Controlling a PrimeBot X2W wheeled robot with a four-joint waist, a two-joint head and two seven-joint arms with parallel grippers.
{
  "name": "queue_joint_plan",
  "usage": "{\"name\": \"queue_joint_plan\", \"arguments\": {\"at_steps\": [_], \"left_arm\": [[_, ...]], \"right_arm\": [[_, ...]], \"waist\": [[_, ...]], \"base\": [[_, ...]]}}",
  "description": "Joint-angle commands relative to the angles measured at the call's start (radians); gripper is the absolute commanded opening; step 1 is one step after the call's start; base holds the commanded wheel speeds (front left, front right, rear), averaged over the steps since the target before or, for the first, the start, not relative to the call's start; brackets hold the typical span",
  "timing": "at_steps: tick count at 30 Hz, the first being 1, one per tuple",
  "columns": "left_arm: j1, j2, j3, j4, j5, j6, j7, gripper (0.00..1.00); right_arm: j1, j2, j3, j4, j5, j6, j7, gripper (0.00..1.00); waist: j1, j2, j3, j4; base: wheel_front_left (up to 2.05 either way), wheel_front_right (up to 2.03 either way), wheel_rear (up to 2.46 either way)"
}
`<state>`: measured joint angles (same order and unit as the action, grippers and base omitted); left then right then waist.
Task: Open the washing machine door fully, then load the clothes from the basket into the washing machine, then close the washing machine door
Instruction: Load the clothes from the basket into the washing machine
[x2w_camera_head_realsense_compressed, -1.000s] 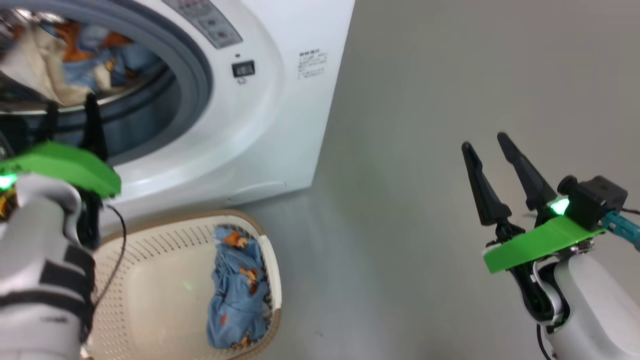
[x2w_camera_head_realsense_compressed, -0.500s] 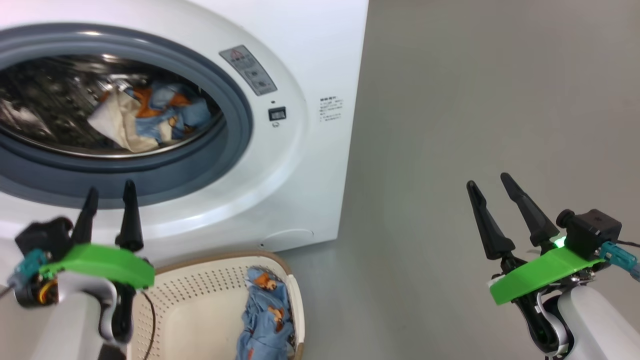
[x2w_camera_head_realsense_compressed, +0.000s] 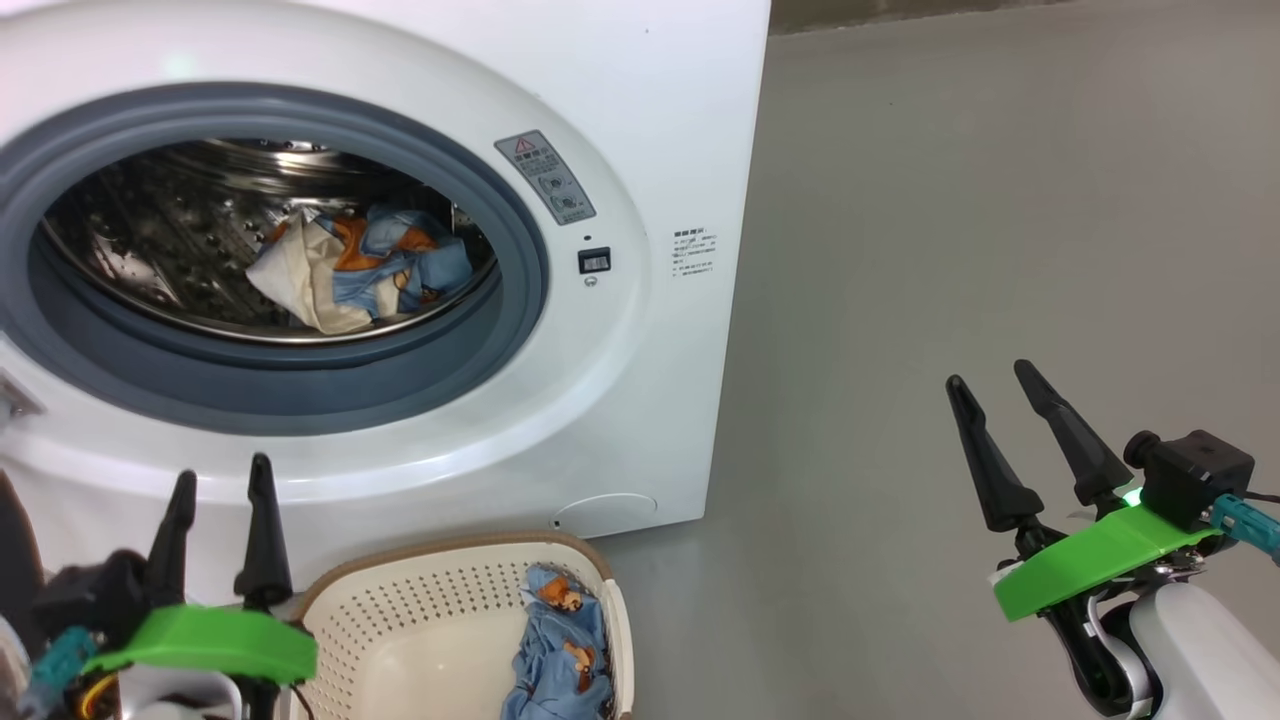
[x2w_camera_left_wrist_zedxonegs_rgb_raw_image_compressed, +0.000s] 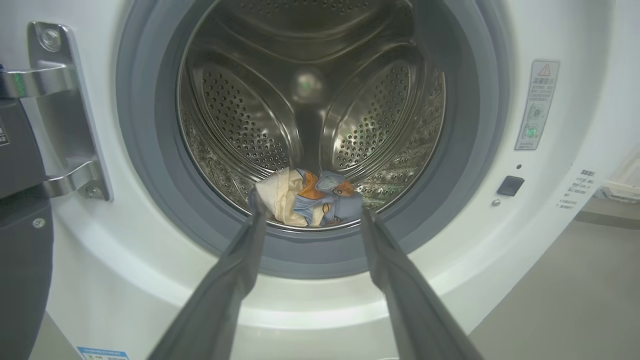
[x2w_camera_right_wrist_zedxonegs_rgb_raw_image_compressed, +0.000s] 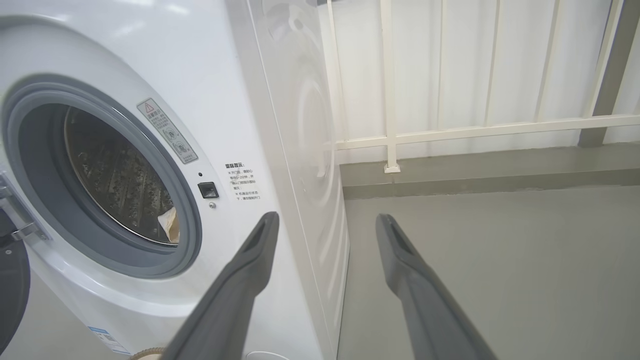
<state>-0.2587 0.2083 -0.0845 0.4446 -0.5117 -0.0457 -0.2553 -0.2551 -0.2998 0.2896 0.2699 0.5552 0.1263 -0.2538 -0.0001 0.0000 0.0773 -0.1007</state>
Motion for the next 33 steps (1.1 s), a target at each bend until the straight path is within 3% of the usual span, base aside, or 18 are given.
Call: {"name": "queue_joint_plan", "arguments": {"at_steps": [1,13,33], "left_arm": [[-0.001,0.023,0.037,-0.041,0.000,0.010,-0.006,1.00],[0.067,0.007,0.033,-0.151,-0.003,0.048,-0.001,1.00],[0.062,0.008,0.021,-0.170,-0.014,0.066,0.011,1.00]], "right_arm": [[0.010,-0.019,0.010,-0.026,0.006,0.004,-0.008,1.00],[0.020,-0.028,-0.007,-0.034,-0.001,0.004,-0.008,1.00],[0.007,-0.030,0.006,-0.027,0.004,0.004,-0.008,1.00]], "waist": [[0.0001,0.0000,-0.003,0.002],[0.0001,0.0000,-0.001,0.017],[0.0001,0.0000,0.004,0.004]], "base": [[0.00,0.00,0.00],[0.00,0.00,0.00],[0.00,0.00,0.00]]}}
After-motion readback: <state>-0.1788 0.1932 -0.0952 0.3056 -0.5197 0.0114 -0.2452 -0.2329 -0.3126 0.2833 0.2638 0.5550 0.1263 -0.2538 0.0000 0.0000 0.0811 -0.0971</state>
